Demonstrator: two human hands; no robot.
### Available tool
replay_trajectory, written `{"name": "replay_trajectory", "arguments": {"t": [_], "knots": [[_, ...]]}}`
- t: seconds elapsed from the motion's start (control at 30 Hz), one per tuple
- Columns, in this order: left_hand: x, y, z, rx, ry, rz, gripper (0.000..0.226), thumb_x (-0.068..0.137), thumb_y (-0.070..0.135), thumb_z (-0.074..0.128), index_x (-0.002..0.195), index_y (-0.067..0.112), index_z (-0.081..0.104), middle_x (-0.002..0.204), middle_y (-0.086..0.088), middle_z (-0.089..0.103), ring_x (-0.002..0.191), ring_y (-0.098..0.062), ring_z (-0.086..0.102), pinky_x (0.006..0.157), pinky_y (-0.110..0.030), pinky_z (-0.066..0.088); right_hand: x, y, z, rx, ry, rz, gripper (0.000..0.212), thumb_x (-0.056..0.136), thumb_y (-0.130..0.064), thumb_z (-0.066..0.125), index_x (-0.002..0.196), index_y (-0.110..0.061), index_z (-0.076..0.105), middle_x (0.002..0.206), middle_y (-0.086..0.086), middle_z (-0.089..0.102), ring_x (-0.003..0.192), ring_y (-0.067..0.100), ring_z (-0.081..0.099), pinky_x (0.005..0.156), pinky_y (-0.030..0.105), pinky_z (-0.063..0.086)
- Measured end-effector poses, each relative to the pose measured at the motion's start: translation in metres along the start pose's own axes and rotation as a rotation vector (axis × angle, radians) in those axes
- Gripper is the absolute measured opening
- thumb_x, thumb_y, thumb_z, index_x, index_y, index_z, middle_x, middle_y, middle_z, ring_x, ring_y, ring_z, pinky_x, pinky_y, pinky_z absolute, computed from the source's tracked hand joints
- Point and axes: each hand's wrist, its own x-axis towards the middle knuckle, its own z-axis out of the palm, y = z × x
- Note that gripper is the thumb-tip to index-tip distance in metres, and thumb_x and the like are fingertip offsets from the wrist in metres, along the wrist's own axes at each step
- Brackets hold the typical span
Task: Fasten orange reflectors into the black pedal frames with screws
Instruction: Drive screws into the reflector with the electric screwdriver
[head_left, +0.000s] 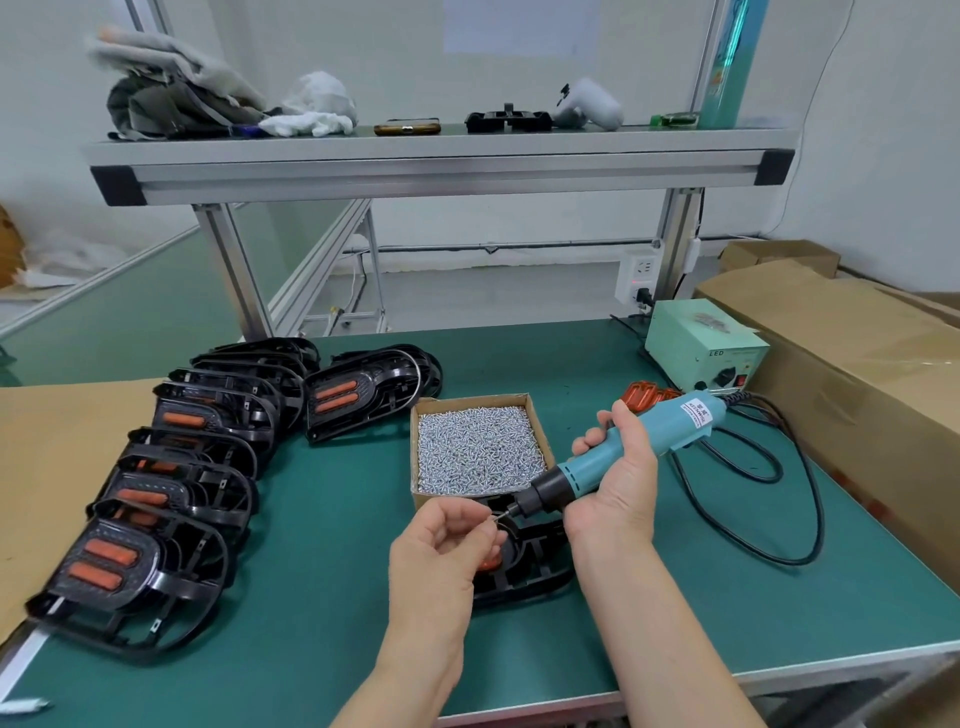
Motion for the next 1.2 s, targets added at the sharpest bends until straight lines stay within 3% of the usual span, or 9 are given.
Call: {"name": "replay_trajectory", "arguments": {"t": [0.1,0.23,0.47,0.57,0.67,0.77,0.9,1.03,1.2], "knots": [[-0.006,-0.003,0.002,0.222,0.016,0.231,0.033,0.081,-0.012,0.068,0.074,0.021,0.07,0.075,-0.002,0.07,0.072,-0.015,0.067,0.065,-0.018,0.052,0.0,0.0,0.001,-0.005,0.015,0.016,0.016,0.089,-0.025,0.072,0.079,-0.018,0.061,0.06,-0.005,0.053,0.053,0.009,0.049,0.055,0.02,0.045],[-0.007,-0.007,-0.006,0.624,0.018,0.778,0.023,0.083,-0.004,0.064,0.081,0.018,0.069,0.079,0.012,0.062,0.075,-0.008,0.061,0.068,-0.021,0.05,-0.001,0.002,0.001,-0.026,0.042,0.042,0.018,0.089,-0.025,0.072,0.078,-0.018,0.06,0.057,-0.007,0.054,0.046,0.007,0.05,0.046,0.015,0.045],[0.0,-0.016,-0.014,0.876,0.031,1.015,0.023,0.08,-0.008,0.061,0.086,0.013,0.07,0.082,0.006,0.061,0.073,-0.015,0.058,0.063,-0.031,0.051,0.0,0.007,-0.001,-0.028,0.092,0.072,0.018,0.089,-0.024,0.073,0.081,-0.018,0.058,0.057,-0.006,0.054,0.046,0.007,0.051,0.048,0.017,0.045],[0.0,-0.015,-0.013,0.792,0.016,0.947,0.02,0.085,0.0,0.064,0.094,0.017,0.07,0.09,0.01,0.065,0.08,-0.01,0.063,0.071,-0.028,0.054,0.001,0.006,-0.003,0.0,0.101,0.05,0.019,0.09,-0.022,0.071,0.078,-0.017,0.058,0.055,-0.007,0.054,0.041,0.006,0.05,0.045,0.015,0.044],[-0.005,-0.013,-0.01,0.641,-0.01,0.648,0.03,0.086,0.004,0.072,0.101,0.03,0.067,0.096,0.017,0.069,0.088,-0.002,0.068,0.08,-0.021,0.055,0.001,0.006,-0.004,0.015,0.099,0.025,0.019,0.091,-0.02,0.07,0.078,-0.017,0.057,0.051,-0.01,0.056,0.039,0.005,0.051,0.043,0.014,0.043],[-0.004,-0.013,-0.007,0.4,-0.034,0.331,0.028,0.087,0.002,0.071,0.093,0.03,0.07,0.085,0.007,0.075,0.08,-0.01,0.072,0.076,-0.021,0.056,0.002,0.006,-0.004,0.02,0.093,0.017,0.019,0.091,-0.019,0.07,0.078,-0.017,0.058,0.05,-0.01,0.056,0.04,0.005,0.051,0.043,0.014,0.044],[0.002,-0.008,-0.007,0.205,-0.034,0.147,0.026,0.093,-0.004,0.059,0.087,0.017,0.072,0.077,-0.009,0.074,0.074,-0.022,0.074,0.069,-0.027,0.059,0.004,0.009,-0.007,-0.008,0.09,0.029,0.018,0.09,-0.023,0.071,0.079,-0.018,0.059,0.053,-0.007,0.053,0.043,0.007,0.051,0.044,0.014,0.044],[0.002,-0.008,-0.008,0.25,-0.053,0.148,0.028,0.092,-0.007,0.058,0.087,0.018,0.071,0.076,-0.007,0.073,0.07,-0.021,0.071,0.073,-0.035,0.059,0.002,0.01,-0.007,-0.01,0.095,0.038,0.019,0.091,-0.023,0.072,0.079,-0.017,0.058,0.053,-0.007,0.053,0.043,0.006,0.05,0.045,0.016,0.045],[-0.002,-0.012,-0.011,0.568,-0.088,0.481,0.031,0.091,0.0,0.063,0.091,0.031,0.067,0.08,0.01,0.068,0.074,-0.013,0.069,0.072,-0.026,0.056,0.001,0.01,-0.005,-0.007,0.094,0.014,0.015,0.089,-0.022,0.073,0.088,-0.017,0.059,0.061,-0.007,0.056,0.051,0.007,0.052,0.048,0.017,0.046]]}}
